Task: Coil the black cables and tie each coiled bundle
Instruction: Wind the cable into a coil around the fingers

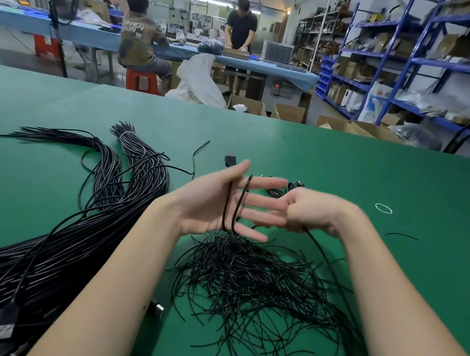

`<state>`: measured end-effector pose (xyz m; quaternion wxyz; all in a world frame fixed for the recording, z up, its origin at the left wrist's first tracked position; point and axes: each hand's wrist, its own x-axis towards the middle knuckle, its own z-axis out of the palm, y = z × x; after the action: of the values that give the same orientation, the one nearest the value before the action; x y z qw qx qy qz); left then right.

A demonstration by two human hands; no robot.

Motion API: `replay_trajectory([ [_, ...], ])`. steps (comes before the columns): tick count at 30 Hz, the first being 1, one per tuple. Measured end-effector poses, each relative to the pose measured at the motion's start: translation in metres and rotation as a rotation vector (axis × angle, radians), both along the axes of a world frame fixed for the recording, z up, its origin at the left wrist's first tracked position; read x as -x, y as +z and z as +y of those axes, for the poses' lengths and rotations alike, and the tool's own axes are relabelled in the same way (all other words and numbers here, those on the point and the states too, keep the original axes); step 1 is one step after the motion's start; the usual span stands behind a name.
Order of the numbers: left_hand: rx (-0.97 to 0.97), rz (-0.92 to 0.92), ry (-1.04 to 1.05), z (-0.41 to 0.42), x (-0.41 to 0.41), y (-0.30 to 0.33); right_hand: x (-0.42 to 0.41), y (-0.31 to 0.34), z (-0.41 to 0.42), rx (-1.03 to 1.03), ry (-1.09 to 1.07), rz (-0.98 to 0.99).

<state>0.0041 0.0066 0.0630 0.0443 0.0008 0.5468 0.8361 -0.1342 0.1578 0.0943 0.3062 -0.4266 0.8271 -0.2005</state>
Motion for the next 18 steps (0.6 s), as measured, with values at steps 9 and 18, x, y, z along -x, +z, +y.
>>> replay_trajectory([
  [9, 0.357, -0.178, 0.346, 0.013, 0.011, 0.001, -0.012, 0.058, -0.03, 0.176, -0.11, 0.257],
  [18, -0.274, 0.054, 0.529, -0.004, 0.005, 0.009, -0.05, -0.023, -0.021, 0.627, -0.286, -0.701],
])
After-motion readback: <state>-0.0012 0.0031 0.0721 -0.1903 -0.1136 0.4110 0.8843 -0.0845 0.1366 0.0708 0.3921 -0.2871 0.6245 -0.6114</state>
